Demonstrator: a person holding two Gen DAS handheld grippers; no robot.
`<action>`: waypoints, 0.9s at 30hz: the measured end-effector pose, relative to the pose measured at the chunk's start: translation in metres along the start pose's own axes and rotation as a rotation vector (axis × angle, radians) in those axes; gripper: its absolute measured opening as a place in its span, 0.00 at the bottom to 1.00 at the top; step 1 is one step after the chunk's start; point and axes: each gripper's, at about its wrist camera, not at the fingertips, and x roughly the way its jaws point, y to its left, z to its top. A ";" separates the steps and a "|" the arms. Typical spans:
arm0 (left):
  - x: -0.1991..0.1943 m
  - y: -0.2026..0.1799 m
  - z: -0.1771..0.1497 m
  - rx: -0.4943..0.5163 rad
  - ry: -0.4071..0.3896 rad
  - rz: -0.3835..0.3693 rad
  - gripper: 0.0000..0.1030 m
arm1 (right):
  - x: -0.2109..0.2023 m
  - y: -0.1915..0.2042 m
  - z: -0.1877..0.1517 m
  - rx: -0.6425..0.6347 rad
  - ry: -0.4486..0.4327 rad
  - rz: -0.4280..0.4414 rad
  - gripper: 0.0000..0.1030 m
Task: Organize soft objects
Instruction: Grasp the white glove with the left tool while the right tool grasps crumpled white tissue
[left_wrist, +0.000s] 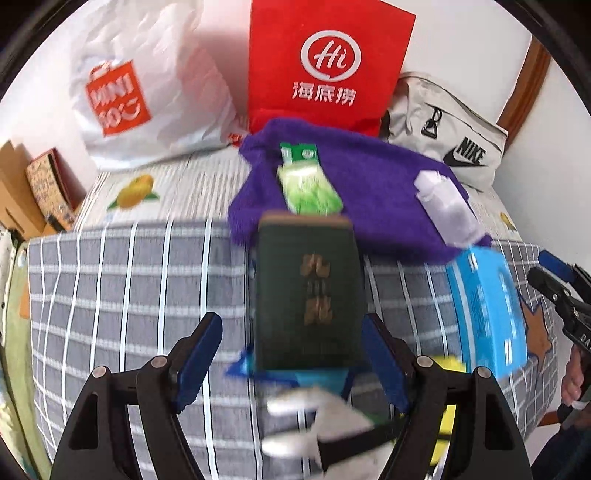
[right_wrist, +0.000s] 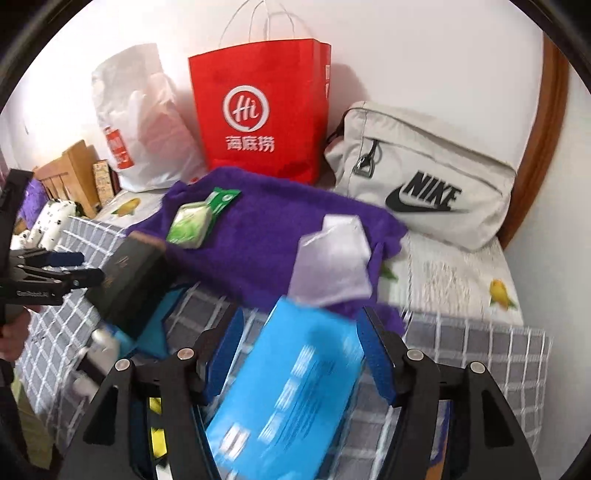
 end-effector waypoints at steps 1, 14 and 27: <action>-0.002 0.001 -0.007 -0.005 0.001 -0.005 0.74 | -0.005 0.002 -0.007 0.006 0.002 0.008 0.61; -0.021 -0.016 -0.093 0.049 -0.001 -0.070 0.74 | -0.043 0.021 -0.101 0.081 0.071 0.033 0.62; 0.014 -0.039 -0.118 0.031 0.029 -0.069 0.69 | -0.039 0.042 -0.154 0.077 0.144 0.106 0.62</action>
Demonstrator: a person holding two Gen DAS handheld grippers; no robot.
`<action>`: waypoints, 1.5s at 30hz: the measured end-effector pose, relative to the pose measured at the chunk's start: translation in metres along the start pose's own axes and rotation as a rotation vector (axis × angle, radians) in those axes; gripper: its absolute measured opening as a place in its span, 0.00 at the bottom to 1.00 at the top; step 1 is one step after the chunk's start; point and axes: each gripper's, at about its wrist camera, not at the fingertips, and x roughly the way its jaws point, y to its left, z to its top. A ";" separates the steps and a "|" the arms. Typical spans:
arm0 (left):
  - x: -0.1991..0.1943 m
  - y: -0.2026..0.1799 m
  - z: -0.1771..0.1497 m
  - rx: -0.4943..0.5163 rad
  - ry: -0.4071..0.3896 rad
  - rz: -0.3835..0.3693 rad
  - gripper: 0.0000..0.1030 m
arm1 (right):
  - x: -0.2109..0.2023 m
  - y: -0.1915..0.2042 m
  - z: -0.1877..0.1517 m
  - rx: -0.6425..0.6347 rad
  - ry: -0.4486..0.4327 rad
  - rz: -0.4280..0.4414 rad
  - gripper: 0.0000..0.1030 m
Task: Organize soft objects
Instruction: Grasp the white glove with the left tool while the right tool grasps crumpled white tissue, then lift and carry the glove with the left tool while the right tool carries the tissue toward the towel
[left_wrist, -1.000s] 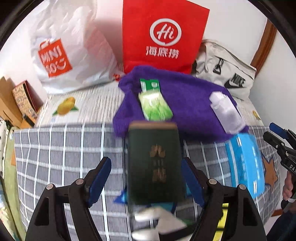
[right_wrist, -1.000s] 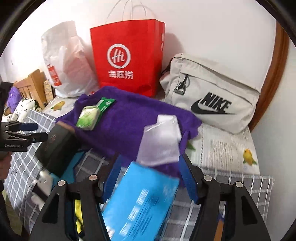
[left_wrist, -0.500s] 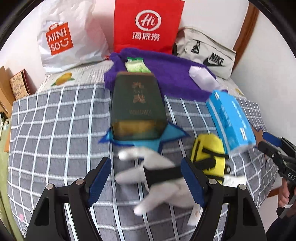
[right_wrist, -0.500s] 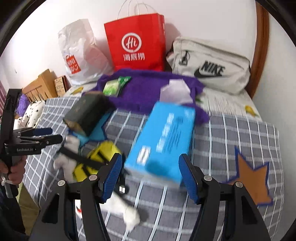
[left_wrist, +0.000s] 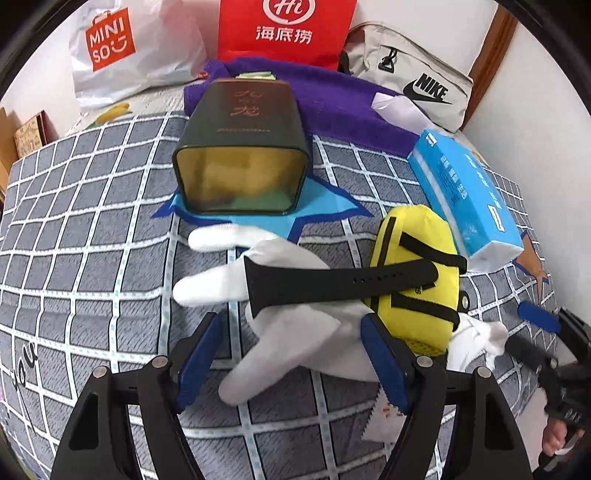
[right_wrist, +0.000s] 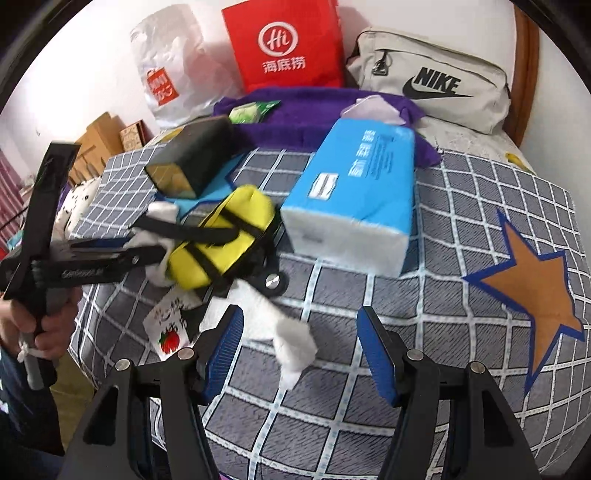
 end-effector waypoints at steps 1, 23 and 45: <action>0.000 0.000 0.001 0.001 -0.002 -0.002 0.59 | 0.001 0.001 -0.002 -0.007 0.005 0.004 0.61; -0.026 0.003 0.000 0.051 -0.061 -0.029 0.23 | 0.036 0.035 -0.014 -0.235 -0.013 -0.005 0.24; -0.091 0.031 -0.002 0.007 -0.212 -0.015 0.21 | -0.021 0.015 0.008 -0.123 -0.119 0.010 0.23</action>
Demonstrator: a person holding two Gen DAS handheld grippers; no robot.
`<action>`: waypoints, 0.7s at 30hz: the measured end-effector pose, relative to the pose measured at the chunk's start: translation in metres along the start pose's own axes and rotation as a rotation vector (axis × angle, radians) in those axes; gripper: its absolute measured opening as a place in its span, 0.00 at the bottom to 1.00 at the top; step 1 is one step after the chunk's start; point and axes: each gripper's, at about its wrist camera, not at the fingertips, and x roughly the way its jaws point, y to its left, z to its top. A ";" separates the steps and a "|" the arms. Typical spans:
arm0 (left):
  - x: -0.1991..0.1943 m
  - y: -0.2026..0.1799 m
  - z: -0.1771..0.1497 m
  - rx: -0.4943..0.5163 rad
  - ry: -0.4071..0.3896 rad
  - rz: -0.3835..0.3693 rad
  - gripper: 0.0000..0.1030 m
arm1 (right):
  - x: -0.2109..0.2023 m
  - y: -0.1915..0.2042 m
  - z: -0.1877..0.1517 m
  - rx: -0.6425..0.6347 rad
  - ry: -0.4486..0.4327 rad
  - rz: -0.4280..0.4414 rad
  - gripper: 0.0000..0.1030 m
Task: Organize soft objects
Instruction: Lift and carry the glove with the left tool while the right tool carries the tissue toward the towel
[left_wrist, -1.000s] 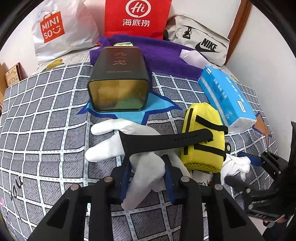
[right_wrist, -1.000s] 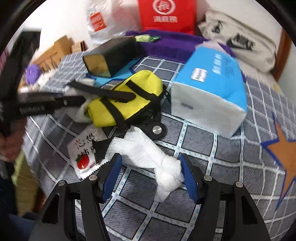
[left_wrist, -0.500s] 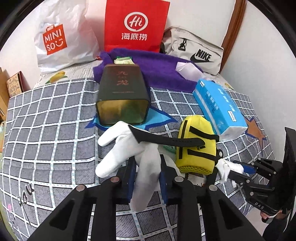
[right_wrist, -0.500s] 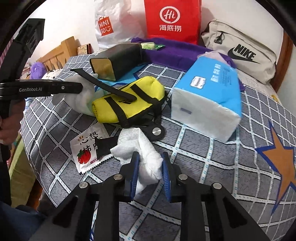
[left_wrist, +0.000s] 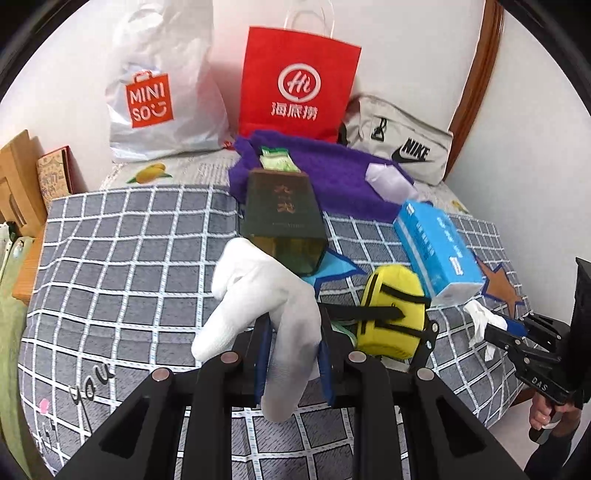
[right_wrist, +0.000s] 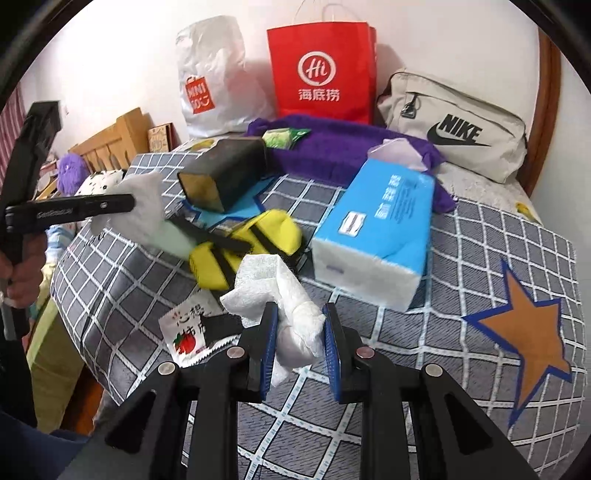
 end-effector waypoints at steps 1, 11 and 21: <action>-0.004 0.000 0.001 0.003 -0.008 0.001 0.21 | -0.001 0.000 0.002 0.005 -0.003 -0.002 0.23; -0.038 -0.001 0.017 0.003 -0.073 0.008 0.21 | -0.018 -0.003 0.031 0.020 -0.055 -0.028 0.23; -0.051 0.003 0.041 -0.011 -0.104 0.014 0.21 | -0.021 -0.014 0.047 0.034 -0.040 -0.065 0.23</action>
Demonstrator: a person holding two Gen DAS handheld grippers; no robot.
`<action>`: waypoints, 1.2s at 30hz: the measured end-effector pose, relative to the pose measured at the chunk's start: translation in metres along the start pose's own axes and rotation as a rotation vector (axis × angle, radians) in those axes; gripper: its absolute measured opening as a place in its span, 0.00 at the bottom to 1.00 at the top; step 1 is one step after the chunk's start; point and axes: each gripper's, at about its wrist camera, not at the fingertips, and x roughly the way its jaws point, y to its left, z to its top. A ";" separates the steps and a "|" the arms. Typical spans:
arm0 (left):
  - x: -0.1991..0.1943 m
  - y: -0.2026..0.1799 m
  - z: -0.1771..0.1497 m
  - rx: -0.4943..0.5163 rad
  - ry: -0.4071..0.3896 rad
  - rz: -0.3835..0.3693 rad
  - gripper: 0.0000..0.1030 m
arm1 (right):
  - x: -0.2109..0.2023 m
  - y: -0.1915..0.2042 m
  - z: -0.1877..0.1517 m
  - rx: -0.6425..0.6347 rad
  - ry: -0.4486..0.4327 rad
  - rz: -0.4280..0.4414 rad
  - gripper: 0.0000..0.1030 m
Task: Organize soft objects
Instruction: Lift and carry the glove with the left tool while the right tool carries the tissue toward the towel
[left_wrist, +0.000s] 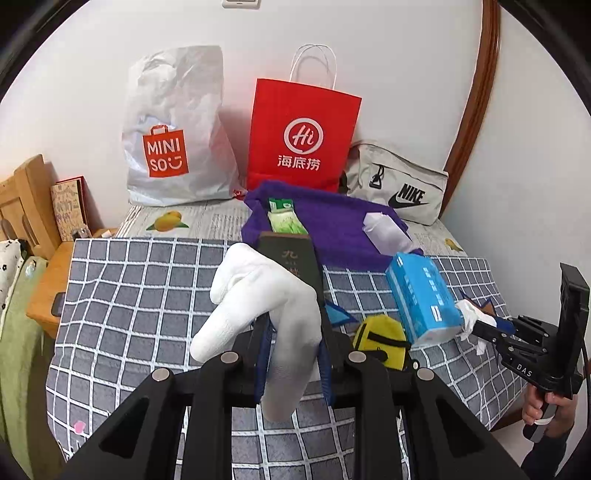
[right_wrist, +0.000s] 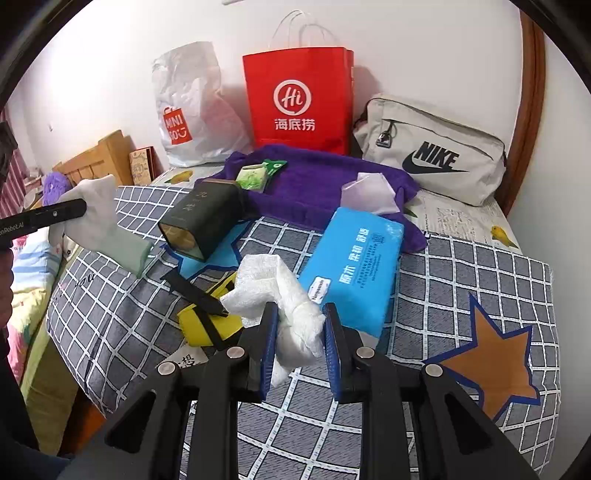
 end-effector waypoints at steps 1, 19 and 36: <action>0.001 0.000 0.002 -0.001 -0.001 0.001 0.21 | 0.000 -0.003 0.002 0.005 -0.001 -0.006 0.23; 0.056 0.004 0.047 -0.015 0.053 0.015 0.21 | 0.020 -0.053 0.039 0.091 0.019 -0.061 0.23; 0.106 0.005 0.100 0.005 0.077 0.025 0.21 | 0.071 -0.077 0.101 0.099 0.029 -0.058 0.23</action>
